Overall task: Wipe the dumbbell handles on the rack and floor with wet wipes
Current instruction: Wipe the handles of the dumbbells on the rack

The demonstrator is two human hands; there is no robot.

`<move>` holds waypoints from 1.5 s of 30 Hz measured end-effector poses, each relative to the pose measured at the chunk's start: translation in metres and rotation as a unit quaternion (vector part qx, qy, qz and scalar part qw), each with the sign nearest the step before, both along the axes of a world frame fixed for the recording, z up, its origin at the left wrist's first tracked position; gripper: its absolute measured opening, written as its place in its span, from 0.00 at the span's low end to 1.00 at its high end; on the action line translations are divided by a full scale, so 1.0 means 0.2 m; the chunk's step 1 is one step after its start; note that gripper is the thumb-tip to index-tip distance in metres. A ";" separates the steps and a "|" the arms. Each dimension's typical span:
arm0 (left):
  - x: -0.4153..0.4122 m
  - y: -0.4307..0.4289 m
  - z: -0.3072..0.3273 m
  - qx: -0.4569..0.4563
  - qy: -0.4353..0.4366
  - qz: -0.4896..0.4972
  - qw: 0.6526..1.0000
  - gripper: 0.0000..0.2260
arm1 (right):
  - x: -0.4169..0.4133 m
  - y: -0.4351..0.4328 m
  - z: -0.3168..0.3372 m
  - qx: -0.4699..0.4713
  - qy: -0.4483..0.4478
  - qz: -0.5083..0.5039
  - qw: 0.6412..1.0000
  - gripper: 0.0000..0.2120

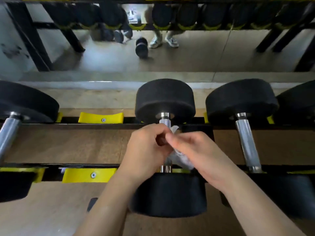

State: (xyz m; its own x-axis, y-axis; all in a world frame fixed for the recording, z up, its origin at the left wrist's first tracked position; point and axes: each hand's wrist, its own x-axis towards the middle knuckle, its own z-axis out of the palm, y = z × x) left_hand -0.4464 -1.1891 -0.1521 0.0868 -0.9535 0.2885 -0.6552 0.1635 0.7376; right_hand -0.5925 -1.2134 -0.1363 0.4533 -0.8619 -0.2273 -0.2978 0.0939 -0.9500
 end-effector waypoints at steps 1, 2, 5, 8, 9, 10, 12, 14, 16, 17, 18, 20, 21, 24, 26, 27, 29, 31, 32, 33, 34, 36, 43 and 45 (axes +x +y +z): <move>0.00 -0.01 -0.02 -0.006 0.017 0.000 1.000 0.09 | -0.01 -0.01 -0.01 -0.035 0.031 0.035 0.998 0.11; 0.00 -0.02 -0.04 -0.006 0.034 -0.004 0.999 0.10 | -0.01 -0.02 -0.03 -0.075 0.062 0.050 0.994 0.09; 0.01 -0.05 -0.08 -0.007 0.046 -0.009 0.999 0.13 | 0.00 -0.06 -0.06 -0.154 0.136 0.060 0.977 0.09; 0.04 -0.07 -0.09 0.001 0.077 -0.017 0.997 0.14 | 0.00 -0.09 -0.06 -0.182 0.162 0.086 0.966 0.08; 0.05 -0.07 -0.10 0.007 0.076 -0.023 0.997 0.15 | 0.00 -0.09 -0.06 -0.178 0.166 0.091 0.966 0.08; 0.06 -0.07 -0.10 0.012 0.069 -0.027 0.997 0.15 | -0.01 -0.10 -0.06 -0.171 0.166 0.086 0.967 0.08; 0.07 -0.08 -0.11 0.020 0.076 -0.015 0.997 0.14 | -0.02 -0.11 -0.06 -0.148 0.146 0.039 0.977 0.06; 0.09 -0.12 -0.12 0.033 0.090 0.008 0.995 0.10 | -0.02 -0.12 -0.05 -0.121 0.098 -0.010 0.988 0.08; 0.10 -0.15 -0.13 0.065 0.099 0.005 0.993 0.06 | -0.02 -0.14 -0.06 -0.122 0.066 -0.060 0.989 0.10; 0.10 -0.16 -0.13 0.081 0.111 -0.001 0.990 0.06 | -0.01 -0.15 -0.08 -0.127 0.049 -0.103 0.985 0.09; 0.09 -0.16 -0.14 0.094 0.125 -0.010 0.988 0.07 | 0.01 -0.16 -0.10 -0.125 0.028 -0.155 0.980 0.08; 0.08 -0.17 -0.15 0.109 0.121 -0.034 0.986 0.05 | 0.07 -0.18 -0.16 -0.110 -0.007 -0.241 0.964 0.07; 0.08 -0.17 -0.15 0.110 0.099 -0.040 0.988 0.03 | 0.10 -0.19 -0.19 -0.109 -0.012 -0.267 0.957 0.07; 0.08 -0.17 -0.17 0.076 -0.011 -0.004 0.997 0.02 | 0.14 -0.20 -0.22 -0.133 -0.007 -0.256 0.957 0.08; 0.08 -0.17 -0.17 0.017 -0.092 0.011 0.996 0.03 | 0.11 -0.19 -0.20 -0.161 0.042 -0.150 0.975 0.08; 0.08 -0.17 -0.17 -0.018 -0.127 0.008 0.992 0.03 | 0.10 -0.17 -0.19 -0.165 0.076 -0.087 0.979 0.07; 0.08 -0.18 -0.17 -0.063 -0.163 -0.004 0.985 0.04 | 0.08 -0.15 -0.19 -0.162 0.129 -0.011 0.978 0.11; 0.09 -0.18 -0.19 -0.067 -0.165 -0.033 0.983 0.04 | 0.08 -0.15 -0.21 -0.167 0.113 -0.049 0.978 0.11; 0.09 -0.18 -0.19 -0.061 -0.156 -0.051 0.985 0.03 | 0.08 -0.16 -0.22 -0.174 0.091 -0.080 0.977 0.11; 0.10 -0.18 -0.19 -0.046 -0.144 -0.063 0.986 0.03 | 0.09 -0.17 -0.23 -0.174 0.071 -0.105 0.977 0.11; 0.10 -0.17 -0.19 -0.031 -0.135 -0.068 0.988 0.03 | 0.09 -0.18 -0.24 -0.169 0.056 -0.123 0.976 0.11; 0.10 -0.17 -0.20 -0.013 -0.118 -0.048 0.992 0.05 | 0.12 -0.23 -0.24 -0.170 0.035 -0.165 0.971 0.10; 0.12 -0.11 -0.17 0.064 -0.071 0.008 0.995 0.18 | 0.14 -0.24 -0.26 -0.289 0.113 -0.150 0.939 0.09; 0.13 -0.10 -0.17 0.077 -0.071 0.008 0.995 0.18 | 0.11 -0.23 -0.28 -0.316 0.134 -0.122 0.931 0.12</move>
State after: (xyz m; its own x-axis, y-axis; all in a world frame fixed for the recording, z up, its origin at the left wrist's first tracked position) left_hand -0.4198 -1.2084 -0.1857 0.0713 -0.9861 0.1498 -0.7555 0.0447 0.6537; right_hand -0.5695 -1.2593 -0.1913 0.2263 -0.9317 0.2840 -0.5757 -0.3632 -0.7326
